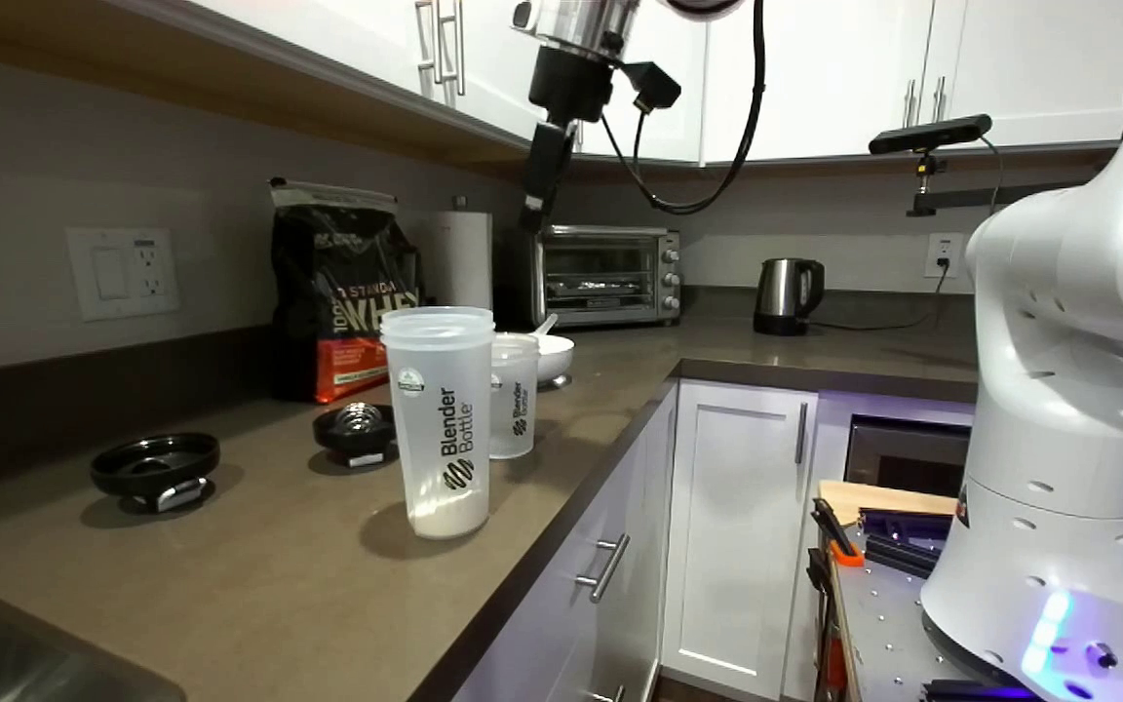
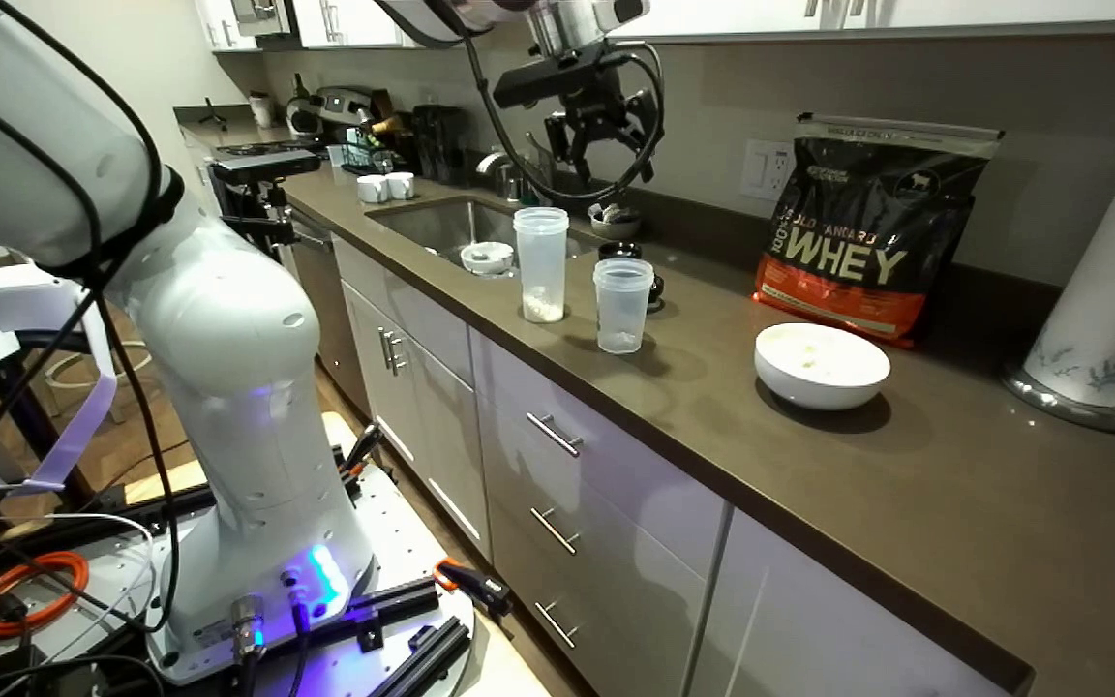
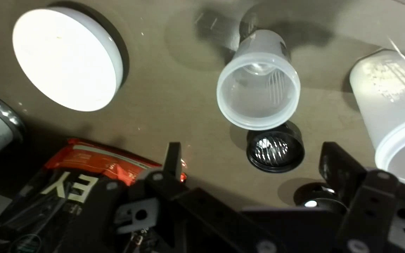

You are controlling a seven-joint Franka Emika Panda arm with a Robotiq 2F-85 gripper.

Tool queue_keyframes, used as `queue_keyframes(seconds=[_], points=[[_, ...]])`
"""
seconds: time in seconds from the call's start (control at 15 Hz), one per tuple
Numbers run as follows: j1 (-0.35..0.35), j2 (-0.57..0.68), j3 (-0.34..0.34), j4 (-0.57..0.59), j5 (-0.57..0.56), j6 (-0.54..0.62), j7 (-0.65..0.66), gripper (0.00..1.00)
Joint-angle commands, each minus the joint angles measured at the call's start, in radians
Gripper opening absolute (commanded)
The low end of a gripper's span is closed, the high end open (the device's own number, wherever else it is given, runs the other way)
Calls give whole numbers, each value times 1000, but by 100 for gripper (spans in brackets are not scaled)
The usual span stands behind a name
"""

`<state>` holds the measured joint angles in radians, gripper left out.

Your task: Take the silver object from the black lid and place it in the clear cup at the right

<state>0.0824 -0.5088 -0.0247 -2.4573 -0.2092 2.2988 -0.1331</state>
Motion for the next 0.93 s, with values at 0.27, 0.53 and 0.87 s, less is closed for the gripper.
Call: queue_keyframes(seconds=[0.27,0.53,0.87], points=[[120,192,-53,53,227,193,-284,100],[144,264,-54,96,310,181,-401,100],[137,335,-22,148,330,161,-451,100]])
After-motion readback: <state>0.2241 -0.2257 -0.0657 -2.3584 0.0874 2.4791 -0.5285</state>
